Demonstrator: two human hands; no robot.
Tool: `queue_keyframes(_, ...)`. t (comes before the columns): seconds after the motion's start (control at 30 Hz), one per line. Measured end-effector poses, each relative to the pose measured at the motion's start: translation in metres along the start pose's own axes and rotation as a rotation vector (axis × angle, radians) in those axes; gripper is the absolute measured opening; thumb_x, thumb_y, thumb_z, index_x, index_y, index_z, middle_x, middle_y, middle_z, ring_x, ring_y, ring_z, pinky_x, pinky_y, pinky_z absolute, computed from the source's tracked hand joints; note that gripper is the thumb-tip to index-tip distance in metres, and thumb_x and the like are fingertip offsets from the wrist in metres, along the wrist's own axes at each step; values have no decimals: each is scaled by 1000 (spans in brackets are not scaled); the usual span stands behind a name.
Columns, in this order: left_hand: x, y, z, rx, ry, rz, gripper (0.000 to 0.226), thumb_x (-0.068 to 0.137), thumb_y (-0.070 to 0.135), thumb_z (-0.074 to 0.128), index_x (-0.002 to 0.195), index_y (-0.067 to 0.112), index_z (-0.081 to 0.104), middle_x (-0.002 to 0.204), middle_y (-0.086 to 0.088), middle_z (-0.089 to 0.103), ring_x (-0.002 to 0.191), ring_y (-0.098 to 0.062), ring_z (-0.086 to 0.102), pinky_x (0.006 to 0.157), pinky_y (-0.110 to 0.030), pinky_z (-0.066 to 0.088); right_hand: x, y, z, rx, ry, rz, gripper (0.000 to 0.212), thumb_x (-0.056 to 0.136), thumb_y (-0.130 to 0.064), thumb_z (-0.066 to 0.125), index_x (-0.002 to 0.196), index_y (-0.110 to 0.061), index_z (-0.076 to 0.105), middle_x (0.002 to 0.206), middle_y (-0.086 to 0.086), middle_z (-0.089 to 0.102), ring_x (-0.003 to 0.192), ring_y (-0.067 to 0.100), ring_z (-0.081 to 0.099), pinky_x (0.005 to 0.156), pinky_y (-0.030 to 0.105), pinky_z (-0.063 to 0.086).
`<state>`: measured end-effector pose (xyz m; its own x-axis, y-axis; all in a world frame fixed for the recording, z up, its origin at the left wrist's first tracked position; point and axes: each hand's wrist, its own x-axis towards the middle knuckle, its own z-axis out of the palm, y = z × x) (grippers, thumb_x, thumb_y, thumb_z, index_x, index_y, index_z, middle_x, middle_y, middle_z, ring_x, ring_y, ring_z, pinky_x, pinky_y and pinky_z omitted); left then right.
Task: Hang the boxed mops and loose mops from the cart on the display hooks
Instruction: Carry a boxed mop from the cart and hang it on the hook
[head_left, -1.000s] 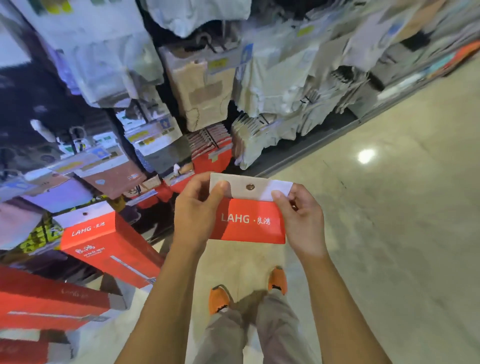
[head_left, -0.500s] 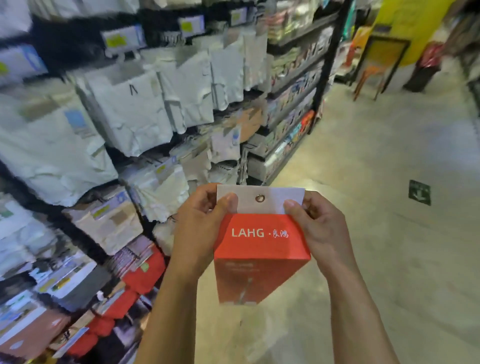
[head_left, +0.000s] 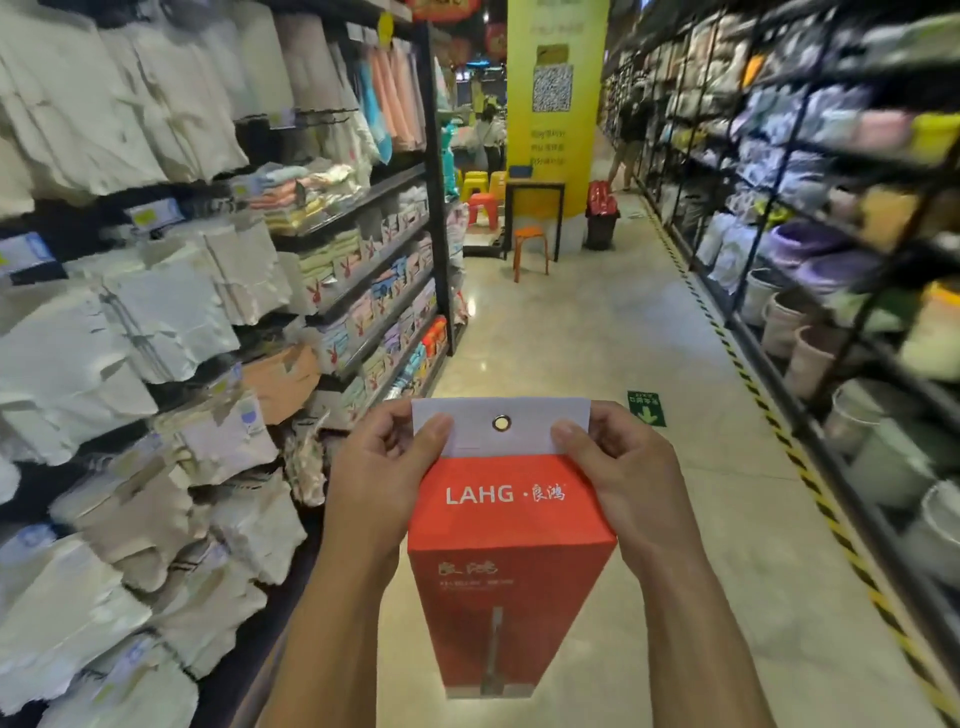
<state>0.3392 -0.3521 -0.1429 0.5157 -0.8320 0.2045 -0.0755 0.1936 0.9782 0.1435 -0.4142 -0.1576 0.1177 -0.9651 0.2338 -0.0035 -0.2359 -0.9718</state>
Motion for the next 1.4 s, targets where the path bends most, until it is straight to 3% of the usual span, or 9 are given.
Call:
queue_keyframes(0.13, 21, -8, 82, -60, -139, -17, 9, 91, 23, 77, 99, 26, 75, 96, -16, 76, 90, -41, 75, 74, -53, 63, 26, 7, -69, 44, 149, 19, 10, 95, -15, 73, 98, -23, 78, 88, 2, 78, 74, 13, 69, 60, 25, 54)
queue_keyframes(0.23, 35, -17, 143, -59, -253, -8, 12, 91, 25, 78, 93, 36, 76, 95, -5, 78, 94, -38, 74, 82, -61, 61, 39, 15, -118, 41, 266, 27, 12, 94, -10, 72, 101, -18, 77, 90, 2, 79, 75, 10, 70, 62, 22, 56)
queue_keyframes(0.33, 48, -28, 205, -77, -373, -17, 14, 92, 21, 77, 92, 36, 77, 96, -3, 79, 93, -30, 75, 81, -53, 63, 51, 25, -164, 18, 369, 35, 13, 95, -9, 71, 103, -18, 77, 91, 2, 79, 77, 12, 71, 63, 24, 56)
queue_keyframes(0.43, 62, -35, 267, -140, -494, -26, 13, 93, 13, 75, 96, 25, 76, 91, 3, 79, 79, -13, 72, 65, -29, 60, 65, 30, -207, 0, 505, 35, 13, 96, -9, 70, 101, -20, 76, 91, 4, 79, 75, 11, 71, 62, 24, 57)
queue_keyframes(0.57, 82, -39, 351, -200, -674, -77, 12, 93, 12, 75, 96, 24, 76, 90, 2, 79, 78, -13, 72, 64, -31, 59, 87, 30, -262, -81, 673, 43, 12, 95, -13, 72, 104, -20, 76, 93, 4, 79, 80, 16, 72, 68, 33, 59)
queue_keyframes(0.7, 101, -30, 433, -264, -851, -74, 18, 94, 7, 72, 90, 25, 74, 78, 8, 77, 65, -4, 71, 54, -19, 56, 108, 18, -314, -119, 820, 59, 12, 95, -16, 73, 103, -25, 77, 95, 4, 79, 85, 24, 76, 72, 40, 61)
queue_keyframes(0.9, 110, -27, 549, -319, -1089, -60, 17, 94, 8, 72, 92, 25, 75, 77, 7, 77, 66, -7, 71, 55, -22, 57, 128, 12, -378, -225, 1058, 44, 9, 96, -13, 71, 98, -20, 76, 87, 1, 78, 75, 14, 73, 63, 30, 58)
queue_keyframes(1.2, 65, -9, 721, -328, -1335, 15, 14, 95, 18, 74, 94, 32, 76, 88, 0, 79, 75, -17, 74, 65, -40, 61, 127, 5, -507, -297, 1275, -19, 13, 96, -12, 71, 98, -23, 77, 90, 1, 79, 79, 14, 73, 70, 35, 58)
queue_keyframes(1.4, 13, 15, 824, -347, -1426, 60, 14, 95, 17, 73, 93, 31, 76, 88, 3, 79, 71, -10, 73, 57, -28, 57, 110, -9, -617, -339, 1302, -36, 11, 95, -10, 73, 97, -20, 78, 91, 2, 80, 78, 12, 72, 71, 32, 58)
